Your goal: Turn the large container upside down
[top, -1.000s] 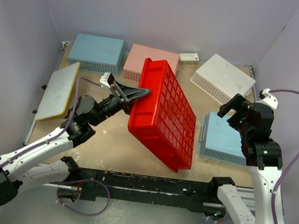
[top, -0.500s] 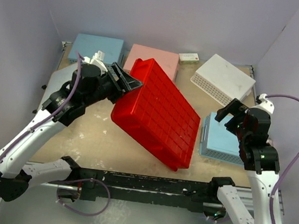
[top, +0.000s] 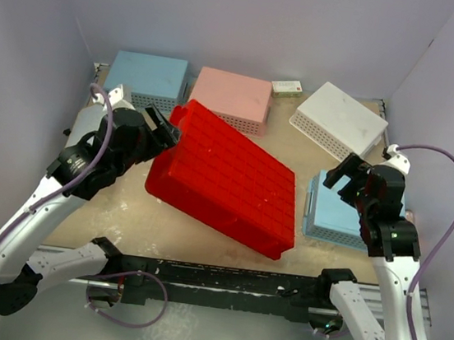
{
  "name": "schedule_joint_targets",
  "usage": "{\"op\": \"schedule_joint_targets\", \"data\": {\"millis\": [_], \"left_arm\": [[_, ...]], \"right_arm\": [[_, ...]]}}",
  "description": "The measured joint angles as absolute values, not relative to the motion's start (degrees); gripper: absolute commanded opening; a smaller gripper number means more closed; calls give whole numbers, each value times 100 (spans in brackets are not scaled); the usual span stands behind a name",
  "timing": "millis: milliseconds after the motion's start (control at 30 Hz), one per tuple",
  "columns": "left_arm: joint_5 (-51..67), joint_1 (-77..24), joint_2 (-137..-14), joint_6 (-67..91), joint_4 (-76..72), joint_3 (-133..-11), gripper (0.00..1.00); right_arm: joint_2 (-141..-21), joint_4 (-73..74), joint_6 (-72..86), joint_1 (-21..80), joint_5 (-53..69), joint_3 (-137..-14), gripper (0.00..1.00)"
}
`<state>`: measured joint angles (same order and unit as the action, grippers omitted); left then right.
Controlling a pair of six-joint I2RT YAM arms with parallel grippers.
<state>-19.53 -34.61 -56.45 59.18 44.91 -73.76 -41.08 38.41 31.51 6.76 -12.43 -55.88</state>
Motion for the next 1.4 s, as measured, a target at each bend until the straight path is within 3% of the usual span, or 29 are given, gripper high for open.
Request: {"op": "schedule_joint_targets", "data": {"millis": [233, 533, 1067, 1267, 1400], "left_arm": [[-2884, -3452, -5627, 5083, 5430, -7332, 75], [-3138, -3450, -5830, 4434, 5664, -7384, 73], [-3833, -3450, -5885, 4202, 4268, -7109, 72], [-3861, -3450, -6287, 4239, 3723, -6947, 72], [-3879, -3450, -6617, 4171, 3592, -6862, 73]], "right_arm": [[-4106, 3822, 3135, 676, -1243, -5478, 100], [-4130, 3736, 3061, 676, -1194, -5387, 100], [-4580, 3699, 2829, 676, -869, -5395, 100], [-4851, 3634, 2672, 674, -154, -5675, 100], [-4696, 3055, 2543, 676, 1133, -5601, 100]]}}
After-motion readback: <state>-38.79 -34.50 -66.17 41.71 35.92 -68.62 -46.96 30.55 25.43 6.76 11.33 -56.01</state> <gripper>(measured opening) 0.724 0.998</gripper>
